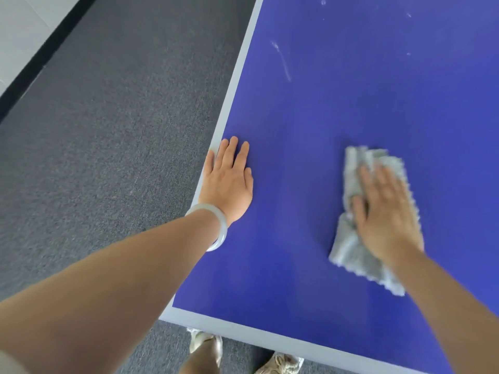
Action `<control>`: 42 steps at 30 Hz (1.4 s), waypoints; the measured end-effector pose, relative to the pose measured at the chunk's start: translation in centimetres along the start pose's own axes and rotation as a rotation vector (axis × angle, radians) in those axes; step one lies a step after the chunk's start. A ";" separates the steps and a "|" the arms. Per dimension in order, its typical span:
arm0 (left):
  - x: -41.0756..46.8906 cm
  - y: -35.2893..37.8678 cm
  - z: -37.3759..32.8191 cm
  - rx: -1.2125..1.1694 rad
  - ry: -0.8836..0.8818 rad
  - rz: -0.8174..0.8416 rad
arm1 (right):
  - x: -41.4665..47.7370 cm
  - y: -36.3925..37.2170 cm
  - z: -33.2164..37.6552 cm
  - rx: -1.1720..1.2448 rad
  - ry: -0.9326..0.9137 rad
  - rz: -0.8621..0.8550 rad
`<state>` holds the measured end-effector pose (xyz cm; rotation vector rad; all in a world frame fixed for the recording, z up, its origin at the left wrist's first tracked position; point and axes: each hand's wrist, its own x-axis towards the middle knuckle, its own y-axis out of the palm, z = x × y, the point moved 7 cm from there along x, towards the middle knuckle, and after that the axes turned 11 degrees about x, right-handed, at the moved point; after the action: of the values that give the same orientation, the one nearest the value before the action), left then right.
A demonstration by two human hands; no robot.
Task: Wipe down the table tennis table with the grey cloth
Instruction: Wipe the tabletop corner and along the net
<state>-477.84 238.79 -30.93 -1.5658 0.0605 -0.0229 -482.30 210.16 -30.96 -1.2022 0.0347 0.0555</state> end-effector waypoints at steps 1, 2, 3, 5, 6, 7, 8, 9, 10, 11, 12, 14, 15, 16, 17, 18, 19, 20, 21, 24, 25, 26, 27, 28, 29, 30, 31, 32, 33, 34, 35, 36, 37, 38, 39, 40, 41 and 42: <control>0.0 0.1 0.0 -0.003 0.001 -0.004 | 1.2 -0.6 -1.4 0.014 0.135 -0.041; 0.1 0.1 0.0 -0.004 0.004 -0.006 | 2.3 -0.7 -1.8 0.020 0.247 -0.084; 0.1 0.2 0.1 -0.005 0.008 -0.009 | 3.1 -0.6 -1.1 0.024 0.337 -0.126; 0.2 0.1 0.0 -0.003 0.010 -0.017 | 4.2 0.6 2.3 0.047 0.407 -0.165; 0.2 0.1 0.0 0.003 0.015 -0.027 | 4.4 1.5 4.9 0.061 0.366 -0.152; 0.2 0.0 0.0 0.007 0.022 -0.031 | 4.2 2.7 7.8 0.068 0.288 -0.120; 0.1 0.0 0.0 0.006 0.028 -0.032 | 3.5 4.0 10.7 0.064 0.191 -0.083; 0.1 -0.1 0.1 -0.007 0.038 -0.041 | 2.3 5.1 13.3 0.053 0.097 -0.044; 0.1 -0.2 0.1 -0.030 0.055 -0.048 | 1.0 6.0 15.2 0.039 0.013 -0.011; 0.1 -0.2 0.1 -0.066 0.081 -0.054 | -0.5 6.5 16.4 0.025 -0.052 0.013; 0.1 -0.4 0.1 -0.112 0.126 -0.060 | -2.0 6.7 17.0 0.017 -0.096 0.033; -0.7 -0.6 0.2 -0.169 0.274 -0.059 | -5.3 7.0 16.9 -0.003 -0.128 0.065; -1.3 -0.7 0.6 -0.161 0.366 -0.067 | -7.0 7.1 16.7 -0.017 -0.124 0.073; -2.2 -0.6 1.2 -0.128 0.447 -0.072 | -8.6 7.1 16.6 -0.032 -0.110 0.075; -3.0 -0.4 2.1 -0.089 0.500 -0.077 | -10.1 7.3 16.8 -0.045 -0.086 0.073; -3.7 -0.2 3.1 -0.089 0.511 -0.081 | -11.3 7.6 17.3 -0.054 -0.056 0.066; -4.3 -0.1 4.2 -0.155 0.479 -0.081 | -12.2 8.2 18.2 -0.055 -0.021 0.054; -4.6 -0.1 5.0 -0.274 0.427 -0.070 | -12.7 8.6 19.2 -0.042 0.016 0.038; -4.7 -0.2 5.3 -0.375 0.387 -0.053 | -12.6 9.1 20.5 -0.021 0.052 0.020; -4.7 0.1 5.6 -0.518 0.326 -0.009 | -9.6 10.6 24.1 0.025 0.107 0.016; -4.5 0.3 5.9 -0.575 0.273 0.031 | -7.8 10.9 25.1 0.037 0.098 0.029; -4.2 1.0 6.5 -0.668 0.183 0.113 | -6.0 11.0 25.7 0.047 0.100 0.049; -4.0 1.9 7.3 -0.795 0.048 0.189 | -4.3 10.9 26.0 0.048 0.101 0.068; -4.1 2.6 8.5 -0.983 -0.132 0.208 | -3.1 10.7 26.2 0.037 0.093 0.081; -4.5 3.5 9.3 -1.086 -0.232 0.233 | -2.8 10.6 26.3 0.026 0.077 0.091; -4.9 3.9 9.6 -1.216 -0.320 0.309 | -3.3 10.5 26.1 0.026 0.062 0.093; -4.8 3.6 9.3 -1.226 -0.302 0.361 | -4.5 10.5 25.9 0.023 0.047 0.092; -4.6 3.1 8.5 -1.107 -0.163 0.439 | -6.5 10.5 25.8 0.012 0.032 0.091; -4.6 3.2 8.3 -1.106 -0.092 0.506 | -8.9 10.6 25.7 0.000 0.022 0.088; -4.7 3.4 8.3 -1.154 -0.089 0.570 | -11.3 10.7 25.6 -0.010 0.019 0.093; -4.8 3.8 8.4 -1.229 -0.109 0.627 | -13.3 10.9 25.5 -0.018 0.016 0.090; -4.8 3.9 8.3 -1.286 -0.115 0.664 | -14.4 11.0 25.5 -0.025 0.014 0.079; -4.7 3.8 8.4 -1.340 -0.131 0.696 | -14.7 11.1 25.5 -0.031 0.020 0.073; -4.6 3.8 8.4 -1.384 -0.144 0.719 | -14.3 11.2 25.8 -0.031 0.039 0.070; -4.5 3.9 8.5 -1.425 -0.151 0.741 | -13.4 11.2 26.1 -0.030 0.062 0.060; -4.4 3.9 8.5 -1.439 -0.152 0.758 | -12.1 11.2 26.4 -0.032 0.076 0.047; -4.3 4.0 8.4 -1.469 -0.150 0.767 | -10.5 11.3 26.7 -0.030 0.089 0.040; -4.3 4.1 8.5 -1.498 -0.154 0.773 | -8.7 11.3 26.8 -0.022 0.108 0.038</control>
<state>-481.74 247.53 -34.88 -2.9028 0.6804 0.9426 -491.77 239.00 -31.37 -1.2253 0.1522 0.0241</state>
